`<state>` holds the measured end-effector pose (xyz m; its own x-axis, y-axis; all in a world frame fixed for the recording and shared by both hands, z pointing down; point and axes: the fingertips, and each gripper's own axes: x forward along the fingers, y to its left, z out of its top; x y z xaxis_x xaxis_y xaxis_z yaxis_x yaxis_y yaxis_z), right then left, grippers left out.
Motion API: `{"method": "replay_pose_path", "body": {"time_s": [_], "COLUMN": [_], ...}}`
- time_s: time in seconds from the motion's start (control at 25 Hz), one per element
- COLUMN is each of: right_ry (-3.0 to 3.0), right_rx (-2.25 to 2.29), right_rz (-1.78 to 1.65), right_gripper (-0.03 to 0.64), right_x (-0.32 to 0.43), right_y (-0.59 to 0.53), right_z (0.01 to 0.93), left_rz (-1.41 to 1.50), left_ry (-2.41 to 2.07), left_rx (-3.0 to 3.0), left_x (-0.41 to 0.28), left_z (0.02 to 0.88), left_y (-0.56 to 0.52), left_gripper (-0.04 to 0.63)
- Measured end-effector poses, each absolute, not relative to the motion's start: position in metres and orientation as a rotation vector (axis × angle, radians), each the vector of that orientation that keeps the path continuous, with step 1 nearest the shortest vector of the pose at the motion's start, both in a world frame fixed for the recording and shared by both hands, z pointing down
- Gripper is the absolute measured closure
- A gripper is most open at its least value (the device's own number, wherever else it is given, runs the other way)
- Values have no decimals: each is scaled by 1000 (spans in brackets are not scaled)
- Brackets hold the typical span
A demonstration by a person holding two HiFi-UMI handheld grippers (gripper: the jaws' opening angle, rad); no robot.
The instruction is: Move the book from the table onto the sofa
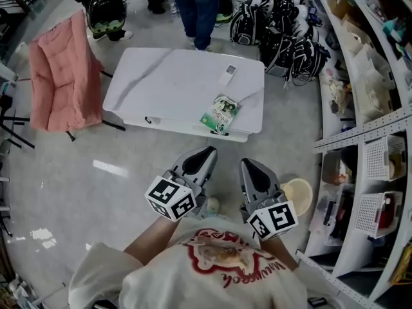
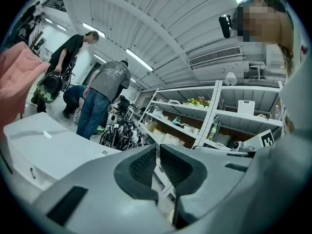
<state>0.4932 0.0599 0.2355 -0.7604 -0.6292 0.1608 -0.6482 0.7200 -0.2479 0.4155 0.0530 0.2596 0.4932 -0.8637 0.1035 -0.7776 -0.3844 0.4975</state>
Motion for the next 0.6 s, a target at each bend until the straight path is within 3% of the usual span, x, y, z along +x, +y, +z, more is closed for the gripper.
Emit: {"method": "replay_pose_path", "body": {"time_s": [0.6], "right_ry": [-2807], "right_rx": [1235], "right_rz": [456], "right_gripper": [617], "right_x": [428], "right_y": [-142], "right_z": [254], "left_rz": [-169], "left_ry": [-1214], "left_rx": [2330], "left_x": [352], "left_z": [285], "left_y": [-156], "left_gripper": [568]}}
